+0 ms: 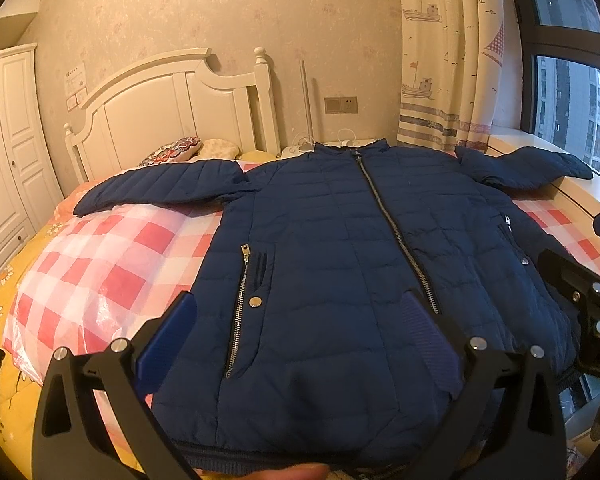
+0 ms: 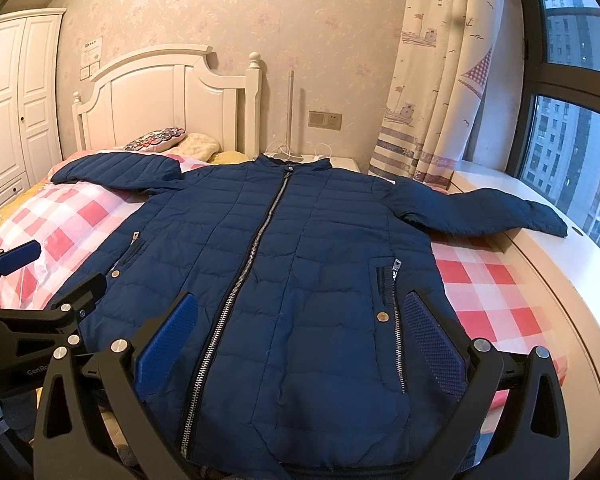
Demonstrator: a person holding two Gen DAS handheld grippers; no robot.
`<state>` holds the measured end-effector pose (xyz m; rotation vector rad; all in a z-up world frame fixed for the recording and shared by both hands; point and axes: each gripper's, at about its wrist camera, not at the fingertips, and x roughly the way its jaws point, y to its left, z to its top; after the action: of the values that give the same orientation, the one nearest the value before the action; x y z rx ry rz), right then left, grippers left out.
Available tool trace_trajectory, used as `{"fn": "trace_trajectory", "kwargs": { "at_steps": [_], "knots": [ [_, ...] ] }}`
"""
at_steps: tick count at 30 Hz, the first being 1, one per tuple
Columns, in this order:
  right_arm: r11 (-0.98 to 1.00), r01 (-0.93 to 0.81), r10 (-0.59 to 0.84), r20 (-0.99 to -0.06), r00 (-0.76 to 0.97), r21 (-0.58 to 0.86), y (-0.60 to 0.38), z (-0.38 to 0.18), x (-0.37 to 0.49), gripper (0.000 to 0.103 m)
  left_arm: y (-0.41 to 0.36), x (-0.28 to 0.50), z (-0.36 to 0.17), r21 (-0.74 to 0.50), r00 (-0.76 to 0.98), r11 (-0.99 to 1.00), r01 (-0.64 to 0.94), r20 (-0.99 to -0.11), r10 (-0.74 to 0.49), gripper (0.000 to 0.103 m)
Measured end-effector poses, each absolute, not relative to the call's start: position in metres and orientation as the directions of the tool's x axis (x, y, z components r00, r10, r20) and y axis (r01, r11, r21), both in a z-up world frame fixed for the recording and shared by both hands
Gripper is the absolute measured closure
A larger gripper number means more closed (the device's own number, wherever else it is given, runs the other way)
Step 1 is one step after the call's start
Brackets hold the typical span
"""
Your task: Fold large clothes
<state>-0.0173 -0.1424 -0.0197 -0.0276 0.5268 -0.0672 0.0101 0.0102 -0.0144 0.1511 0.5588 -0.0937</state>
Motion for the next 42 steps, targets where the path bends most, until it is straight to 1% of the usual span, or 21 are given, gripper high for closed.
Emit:
{"fn": "trace_trajectory", "kwargs": {
  "at_steps": [42],
  "knots": [
    [0.998, 0.058, -0.065, -0.514, 0.855, -0.029, -0.1427, -0.0263, -0.0161, 0.004, 0.012, 0.0109, -0.0196, 0.112, 0.837, 0.986, 0.126, -0.545, -0.045, 0.002]
  ]
}}
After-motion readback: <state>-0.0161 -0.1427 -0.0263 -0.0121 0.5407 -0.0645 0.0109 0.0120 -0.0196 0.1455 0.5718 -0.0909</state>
